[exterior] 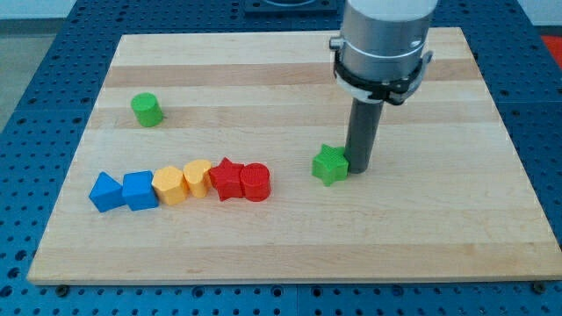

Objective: Move green star on right side of red circle

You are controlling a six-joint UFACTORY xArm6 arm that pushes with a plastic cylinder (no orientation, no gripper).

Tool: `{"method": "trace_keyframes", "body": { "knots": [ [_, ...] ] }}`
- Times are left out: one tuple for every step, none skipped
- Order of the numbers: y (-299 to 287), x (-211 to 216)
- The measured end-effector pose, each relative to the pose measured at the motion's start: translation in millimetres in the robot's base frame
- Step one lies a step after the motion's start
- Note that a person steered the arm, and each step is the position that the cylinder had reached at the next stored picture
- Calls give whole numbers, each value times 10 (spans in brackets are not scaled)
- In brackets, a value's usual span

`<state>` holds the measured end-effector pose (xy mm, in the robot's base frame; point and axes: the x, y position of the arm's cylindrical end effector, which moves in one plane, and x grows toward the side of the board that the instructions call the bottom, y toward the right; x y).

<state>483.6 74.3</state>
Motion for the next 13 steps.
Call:
{"method": "trace_keyframes", "body": {
  "knots": [
    [-141, 121],
    [-257, 201],
    [-330, 249],
    [-56, 231],
    [296, -44],
    [195, -90],
    [-157, -90],
    [-362, -90],
    [-536, -90],
    [-638, -90],
    [-650, -90],
    [-477, -90],
    [232, 20]
  ]
}}
